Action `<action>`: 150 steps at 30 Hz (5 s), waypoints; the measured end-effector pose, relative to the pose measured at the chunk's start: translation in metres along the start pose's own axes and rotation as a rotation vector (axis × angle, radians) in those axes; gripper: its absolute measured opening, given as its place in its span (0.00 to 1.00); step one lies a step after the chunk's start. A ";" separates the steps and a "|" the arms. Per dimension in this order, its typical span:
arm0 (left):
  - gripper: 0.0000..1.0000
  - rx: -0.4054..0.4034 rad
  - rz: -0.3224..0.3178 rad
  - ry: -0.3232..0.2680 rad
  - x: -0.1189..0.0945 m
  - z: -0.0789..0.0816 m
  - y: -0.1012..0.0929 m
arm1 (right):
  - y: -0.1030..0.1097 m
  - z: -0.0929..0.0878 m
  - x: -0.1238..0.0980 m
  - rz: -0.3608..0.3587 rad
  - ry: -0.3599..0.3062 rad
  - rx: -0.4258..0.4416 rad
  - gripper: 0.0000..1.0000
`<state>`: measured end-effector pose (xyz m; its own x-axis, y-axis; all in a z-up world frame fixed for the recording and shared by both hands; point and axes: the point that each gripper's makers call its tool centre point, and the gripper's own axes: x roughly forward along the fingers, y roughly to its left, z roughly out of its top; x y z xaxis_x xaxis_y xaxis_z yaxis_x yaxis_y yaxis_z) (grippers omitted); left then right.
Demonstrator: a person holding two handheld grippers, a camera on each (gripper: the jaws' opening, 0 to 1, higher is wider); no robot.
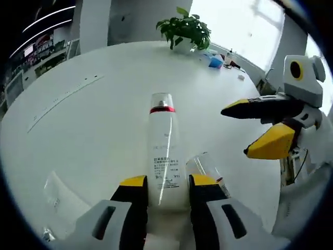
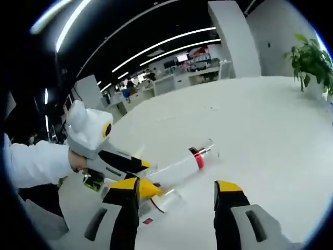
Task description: Arrange the skincare products in the storage area until every visible bottle or jar stands upright without overlapping.
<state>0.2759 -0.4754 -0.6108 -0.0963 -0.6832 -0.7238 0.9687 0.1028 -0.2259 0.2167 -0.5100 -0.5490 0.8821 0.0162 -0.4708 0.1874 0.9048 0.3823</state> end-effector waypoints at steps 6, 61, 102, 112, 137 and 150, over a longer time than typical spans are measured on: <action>0.26 -0.074 -0.030 0.006 -0.007 -0.007 -0.003 | 0.004 -0.005 0.012 0.043 0.028 0.094 0.49; 0.26 -0.142 -0.119 -0.074 -0.028 -0.029 -0.026 | -0.002 -0.015 0.069 0.171 0.060 0.709 0.20; 0.31 0.148 -0.457 -0.263 -0.075 -0.001 -0.057 | 0.108 0.013 0.020 0.741 -0.090 -0.435 0.19; 0.27 0.267 -0.467 -0.248 -0.081 -0.006 -0.070 | 0.117 0.003 0.010 0.778 -0.064 -0.553 0.20; 0.26 0.390 -0.149 -0.302 -0.067 0.020 -0.049 | 0.122 0.046 0.013 0.781 -0.059 -0.573 0.23; 0.26 0.321 -0.048 -0.330 -0.066 0.029 -0.031 | 0.120 0.051 0.024 0.897 0.032 -0.661 0.22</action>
<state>0.2583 -0.4540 -0.5372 -0.1152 -0.8806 -0.4597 0.9917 -0.1283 -0.0027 0.2822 -0.4231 -0.4740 0.5690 0.7802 -0.2601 -0.7877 0.6078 0.1000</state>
